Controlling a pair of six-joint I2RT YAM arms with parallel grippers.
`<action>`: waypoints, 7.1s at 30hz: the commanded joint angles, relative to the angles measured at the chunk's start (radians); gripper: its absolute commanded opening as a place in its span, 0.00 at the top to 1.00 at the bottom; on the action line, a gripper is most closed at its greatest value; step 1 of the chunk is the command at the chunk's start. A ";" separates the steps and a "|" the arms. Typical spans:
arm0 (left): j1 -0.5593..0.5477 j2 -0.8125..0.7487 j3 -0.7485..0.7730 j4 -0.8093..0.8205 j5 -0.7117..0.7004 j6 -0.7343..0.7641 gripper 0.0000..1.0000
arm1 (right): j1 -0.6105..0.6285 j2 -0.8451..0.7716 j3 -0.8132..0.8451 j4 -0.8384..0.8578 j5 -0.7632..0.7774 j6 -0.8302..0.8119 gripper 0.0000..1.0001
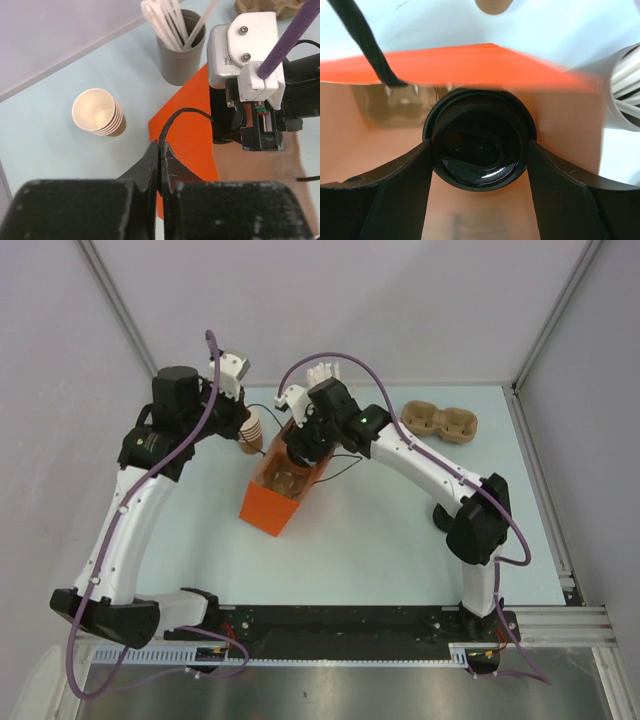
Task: Pack the takeout coffee
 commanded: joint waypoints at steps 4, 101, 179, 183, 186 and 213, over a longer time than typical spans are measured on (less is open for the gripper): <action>0.003 0.018 -0.046 0.062 -0.158 -0.047 0.97 | -0.013 0.101 0.172 -0.059 -0.083 -0.015 0.44; 0.163 -0.046 -0.233 0.136 -0.113 -0.042 0.92 | 0.009 0.103 0.528 -0.160 -0.164 -0.010 0.00; 0.072 0.136 0.081 0.005 -0.077 0.027 0.97 | -0.042 -0.303 0.149 -0.242 -0.310 -0.377 0.95; 0.013 0.173 0.124 -0.003 -0.085 0.041 0.98 | -0.037 -0.346 0.120 -0.225 -0.266 -0.353 0.95; -0.020 0.204 0.161 -0.006 -0.073 0.047 0.98 | -0.034 -0.374 0.116 -0.232 -0.256 -0.342 0.95; -0.280 0.551 0.611 -0.052 -0.017 0.116 0.98 | 0.001 -0.581 -0.084 -0.245 -0.230 -0.330 0.94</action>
